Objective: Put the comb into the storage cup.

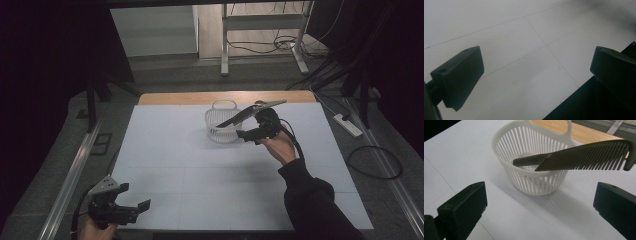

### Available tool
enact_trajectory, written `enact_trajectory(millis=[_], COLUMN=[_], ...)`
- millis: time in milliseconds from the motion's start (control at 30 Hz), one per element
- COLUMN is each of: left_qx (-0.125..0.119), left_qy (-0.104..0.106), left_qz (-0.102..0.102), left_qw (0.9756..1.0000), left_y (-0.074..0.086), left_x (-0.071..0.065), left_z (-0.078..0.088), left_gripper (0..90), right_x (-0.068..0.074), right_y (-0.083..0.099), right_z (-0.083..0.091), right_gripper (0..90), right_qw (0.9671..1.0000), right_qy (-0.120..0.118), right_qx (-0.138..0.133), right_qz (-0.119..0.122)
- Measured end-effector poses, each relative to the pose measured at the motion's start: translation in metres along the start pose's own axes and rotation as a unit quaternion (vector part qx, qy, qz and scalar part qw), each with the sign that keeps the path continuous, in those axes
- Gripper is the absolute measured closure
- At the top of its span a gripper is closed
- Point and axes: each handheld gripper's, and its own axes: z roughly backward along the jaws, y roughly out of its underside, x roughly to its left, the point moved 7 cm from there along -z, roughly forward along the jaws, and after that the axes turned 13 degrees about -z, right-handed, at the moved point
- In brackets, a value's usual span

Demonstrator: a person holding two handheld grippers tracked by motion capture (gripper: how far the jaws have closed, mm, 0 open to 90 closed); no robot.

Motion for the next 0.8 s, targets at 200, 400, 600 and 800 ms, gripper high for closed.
enact_trajectory(millis=[200,400,600,800], left_qx=[-0.001,-0.002,-0.002,-0.002], left_qy=[0.000,0.001,0.001,0.001], left_qz=[0.001,0.001,0.001,0.001], left_qw=[1.0000,1.0000,1.0000,1.0000], left_y=[0.000,0.000,0.000,0.000], left_x=[0.000,0.000,0.000,0.000], left_z=[0.000,0.000,0.000,0.000], left_gripper=[0.0,0.0,0.0,0.0], right_x=[0.002,0.006,0.010,0.014], right_y=[0.003,0.007,0.012,0.018], right_z=[0.004,0.007,0.013,0.020], right_gripper=[0.0,0.0,0.0,0.0], right_qw=[1.0000,0.9999,0.9998,0.9996], right_qy=[0.006,0.002,0.001,0.002], right_qx=[0.005,0.011,0.013,0.014], right_qz=[0.004,0.009,0.017,0.025])
